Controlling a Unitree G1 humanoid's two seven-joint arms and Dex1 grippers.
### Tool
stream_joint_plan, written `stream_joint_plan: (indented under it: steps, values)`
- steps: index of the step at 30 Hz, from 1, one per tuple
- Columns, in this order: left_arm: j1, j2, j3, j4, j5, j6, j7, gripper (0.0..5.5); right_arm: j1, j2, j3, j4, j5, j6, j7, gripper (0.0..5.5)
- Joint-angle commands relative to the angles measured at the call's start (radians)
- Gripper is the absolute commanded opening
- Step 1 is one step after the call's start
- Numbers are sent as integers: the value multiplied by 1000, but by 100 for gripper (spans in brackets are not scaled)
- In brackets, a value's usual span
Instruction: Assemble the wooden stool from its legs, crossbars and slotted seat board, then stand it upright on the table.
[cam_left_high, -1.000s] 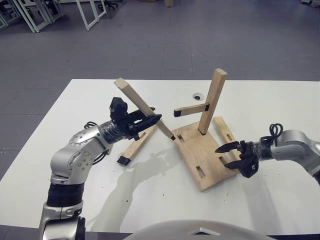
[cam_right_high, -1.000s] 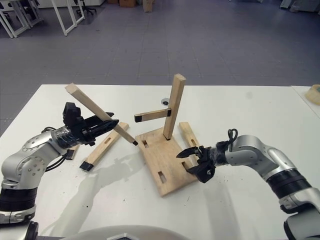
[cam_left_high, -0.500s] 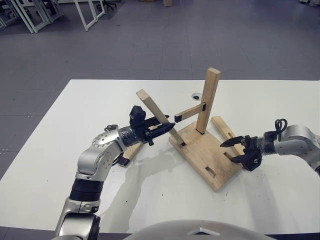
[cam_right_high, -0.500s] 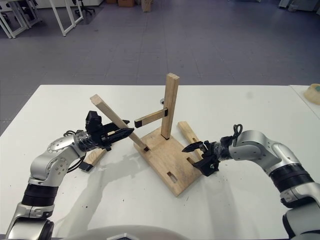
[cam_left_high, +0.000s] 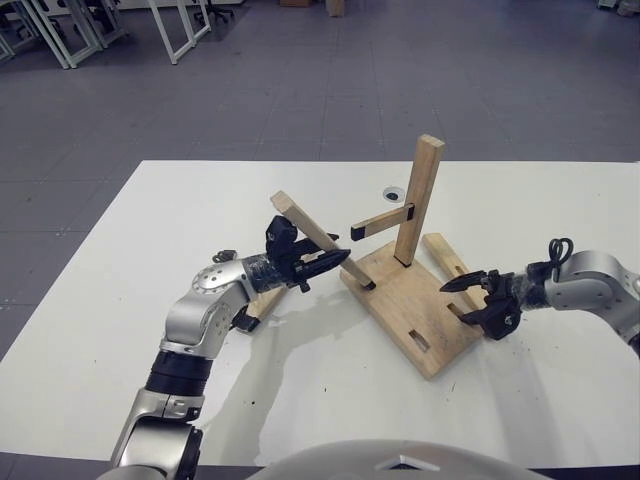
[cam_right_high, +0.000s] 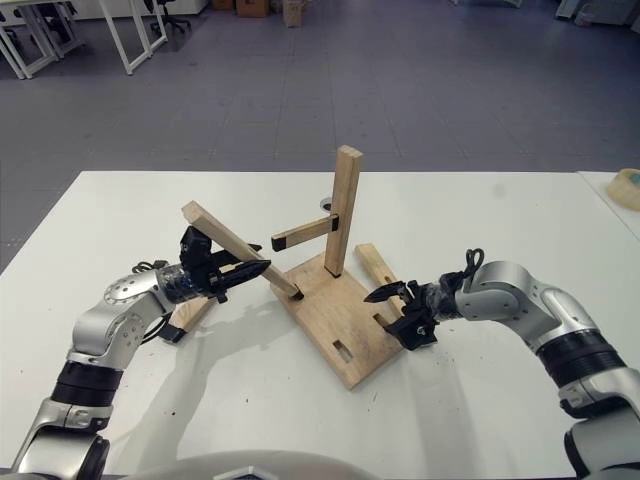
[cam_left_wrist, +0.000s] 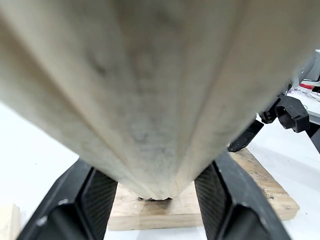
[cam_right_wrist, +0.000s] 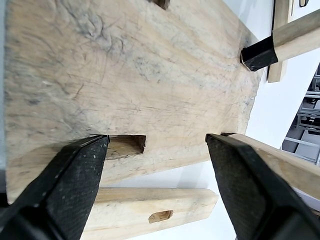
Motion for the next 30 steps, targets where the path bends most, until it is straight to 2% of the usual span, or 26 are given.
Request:
stream_joint_plan:
  steps: [1,8,14,22,28,30]
  values:
    - [8,93,-73,-18,105,151,38,206,53,43,34,-7,-15,31,18,357]
    - [-20,188,-98,-164,112,318,107,205,72,41,23,-10,-17,50,19,357]
    - [42,148,-115,-172,106,355,192,205,103,44,-7,-83,56,127,32,357]
    - [51,116,-117,-82,39,379,174,205,121,47,-100,-119,143,261,7,357]
    - [15,120,-152,-61,56,392,159,205,118,84,-197,-236,324,429,20,357]
    - [-2,125,-168,-59,70,393,162,205,84,120,-243,-296,399,541,-1,357]
